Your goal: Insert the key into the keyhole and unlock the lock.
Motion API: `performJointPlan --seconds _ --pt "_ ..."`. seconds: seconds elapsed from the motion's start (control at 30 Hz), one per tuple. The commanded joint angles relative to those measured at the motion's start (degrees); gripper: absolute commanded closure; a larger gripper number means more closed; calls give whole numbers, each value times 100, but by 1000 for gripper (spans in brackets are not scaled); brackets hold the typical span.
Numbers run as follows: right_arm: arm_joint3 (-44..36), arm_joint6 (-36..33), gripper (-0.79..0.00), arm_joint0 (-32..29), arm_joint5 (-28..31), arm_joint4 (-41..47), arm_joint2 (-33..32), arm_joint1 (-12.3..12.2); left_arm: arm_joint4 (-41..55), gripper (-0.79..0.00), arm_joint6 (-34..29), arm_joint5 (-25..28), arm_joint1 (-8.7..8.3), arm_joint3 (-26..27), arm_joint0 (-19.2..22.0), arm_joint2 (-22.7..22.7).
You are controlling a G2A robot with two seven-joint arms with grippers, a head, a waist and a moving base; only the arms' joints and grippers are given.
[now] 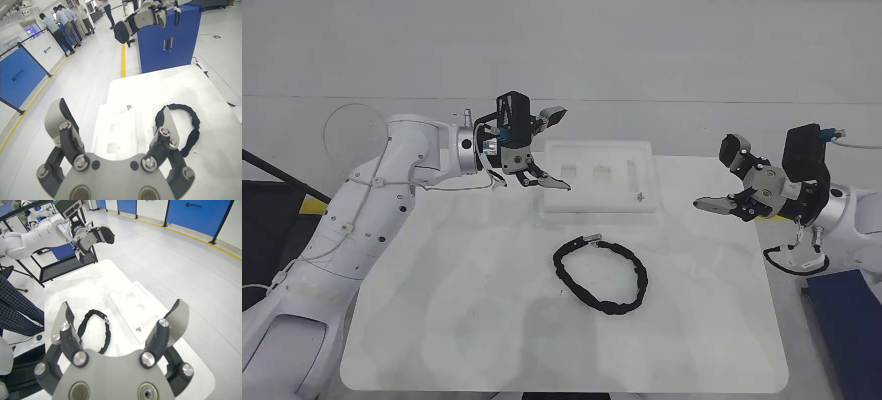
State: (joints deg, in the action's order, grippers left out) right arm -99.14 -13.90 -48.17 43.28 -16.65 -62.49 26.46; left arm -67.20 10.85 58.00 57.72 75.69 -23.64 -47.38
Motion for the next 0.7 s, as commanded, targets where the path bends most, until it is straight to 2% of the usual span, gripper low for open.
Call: performJointPlan --seconds 0.0,0.5,0.67 --pt "0 0 -785 0 0 0 0 0 0 -784 0 0 0 0 0 0" --pt "0 0 -785 0 0 0 0 0 0 -784 0 0 0 0 0 0" --pt "-68 -142 -785 -152 -596 -341 154 76 0 -785 1 0 0 0 0 0"
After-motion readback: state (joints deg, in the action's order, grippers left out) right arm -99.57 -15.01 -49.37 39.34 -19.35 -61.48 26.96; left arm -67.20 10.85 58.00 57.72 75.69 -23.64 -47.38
